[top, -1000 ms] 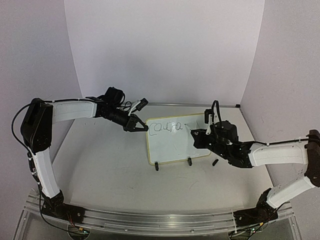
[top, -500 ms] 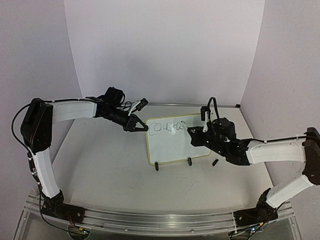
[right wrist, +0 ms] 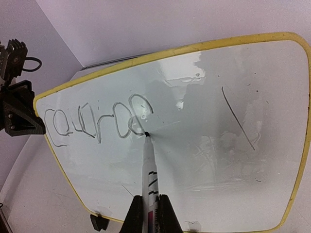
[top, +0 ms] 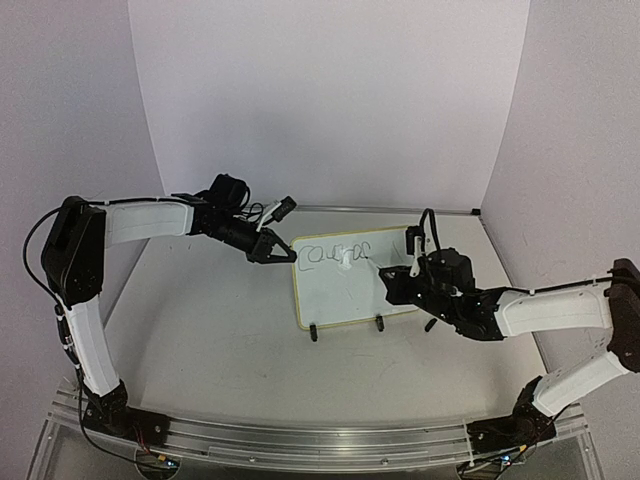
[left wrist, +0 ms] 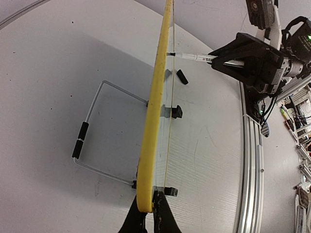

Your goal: Write a sentence on the whiteboard

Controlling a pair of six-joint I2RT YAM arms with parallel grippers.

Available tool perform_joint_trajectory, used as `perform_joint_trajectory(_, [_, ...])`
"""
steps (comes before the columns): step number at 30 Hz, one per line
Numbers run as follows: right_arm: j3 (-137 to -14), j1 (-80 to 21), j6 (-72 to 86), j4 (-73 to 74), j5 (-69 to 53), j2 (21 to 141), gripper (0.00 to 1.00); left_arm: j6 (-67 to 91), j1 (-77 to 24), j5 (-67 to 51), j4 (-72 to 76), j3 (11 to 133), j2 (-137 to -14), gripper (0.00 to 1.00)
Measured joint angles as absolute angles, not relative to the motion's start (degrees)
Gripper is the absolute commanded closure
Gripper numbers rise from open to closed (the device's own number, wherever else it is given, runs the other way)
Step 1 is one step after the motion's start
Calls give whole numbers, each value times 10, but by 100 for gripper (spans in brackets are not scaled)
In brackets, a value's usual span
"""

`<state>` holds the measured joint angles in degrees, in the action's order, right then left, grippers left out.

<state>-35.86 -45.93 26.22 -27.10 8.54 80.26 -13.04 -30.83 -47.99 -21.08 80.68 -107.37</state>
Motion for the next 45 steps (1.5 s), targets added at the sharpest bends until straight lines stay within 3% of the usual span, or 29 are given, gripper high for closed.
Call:
perform_joint_trajectory(29, [-386, -461, 258, -261, 121, 807, 100, -130, -308, -479, -211, 807, -1074, 100])
perform_joint_trajectory(45, [-369, -513, 290, -248, 137, 835, 100, -130, -308, -479, -211, 807, -1074, 100])
